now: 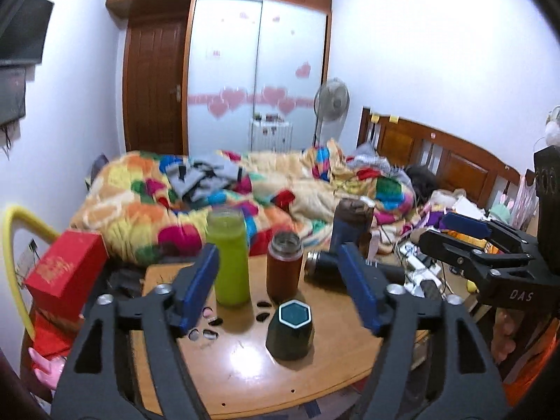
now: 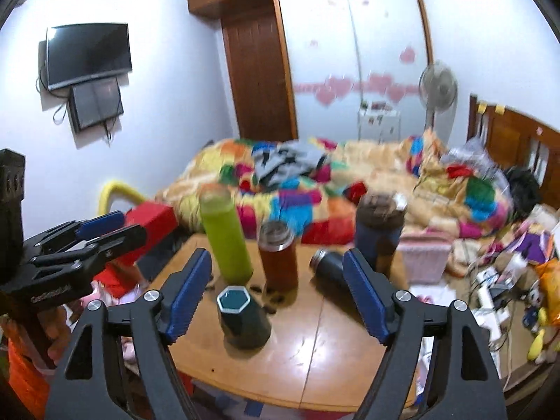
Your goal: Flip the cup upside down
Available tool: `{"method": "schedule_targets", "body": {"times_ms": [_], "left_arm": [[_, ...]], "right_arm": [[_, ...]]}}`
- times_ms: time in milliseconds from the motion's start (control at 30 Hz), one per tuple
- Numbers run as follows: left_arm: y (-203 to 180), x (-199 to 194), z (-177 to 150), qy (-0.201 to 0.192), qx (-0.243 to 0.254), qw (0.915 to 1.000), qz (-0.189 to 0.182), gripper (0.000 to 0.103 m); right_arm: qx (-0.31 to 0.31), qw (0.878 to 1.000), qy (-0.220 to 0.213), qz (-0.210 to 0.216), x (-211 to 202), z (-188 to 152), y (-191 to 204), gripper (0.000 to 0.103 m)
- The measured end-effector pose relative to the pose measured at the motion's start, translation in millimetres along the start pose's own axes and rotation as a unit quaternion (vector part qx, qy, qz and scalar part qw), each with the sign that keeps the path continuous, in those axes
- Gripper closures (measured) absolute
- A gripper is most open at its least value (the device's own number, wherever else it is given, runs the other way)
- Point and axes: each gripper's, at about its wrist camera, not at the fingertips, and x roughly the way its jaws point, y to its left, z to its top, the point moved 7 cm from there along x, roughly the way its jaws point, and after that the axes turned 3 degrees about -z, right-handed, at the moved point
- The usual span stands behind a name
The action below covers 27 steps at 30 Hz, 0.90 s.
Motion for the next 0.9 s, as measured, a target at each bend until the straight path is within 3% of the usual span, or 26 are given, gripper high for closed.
{"method": "schedule_targets", "body": {"times_ms": [67,100,200,267,467,900], "left_arm": [[-2,-13,7,-0.021,0.004,0.9997,0.009,0.004],[-3,-20,10,-0.032,0.005,0.9994,0.014,0.002],[-6,-36,17,-0.055,0.011,0.9982,0.022,0.0],[-7,-43,20,-0.064,0.012,0.9976,0.025,0.0],[-7,-53,20,-0.074,0.011,0.9966,0.034,0.0],[-4,-62,21,-0.084,0.003,0.9956,0.041,0.0]], "right_arm": [[0.003,1.0,-0.02,-0.005,-15,9,2,0.015],[0.005,1.0,-0.027,-0.006,-21,11,2,0.014],[0.005,0.999,-0.042,-0.004,-35,19,9,0.012],[0.004,0.998,-0.055,-0.007,-45,24,12,0.0],[-0.012,0.997,-0.08,-0.013,-65,30,24,0.0],[-0.012,0.996,-0.083,-0.01,-71,30,26,0.0]]}}
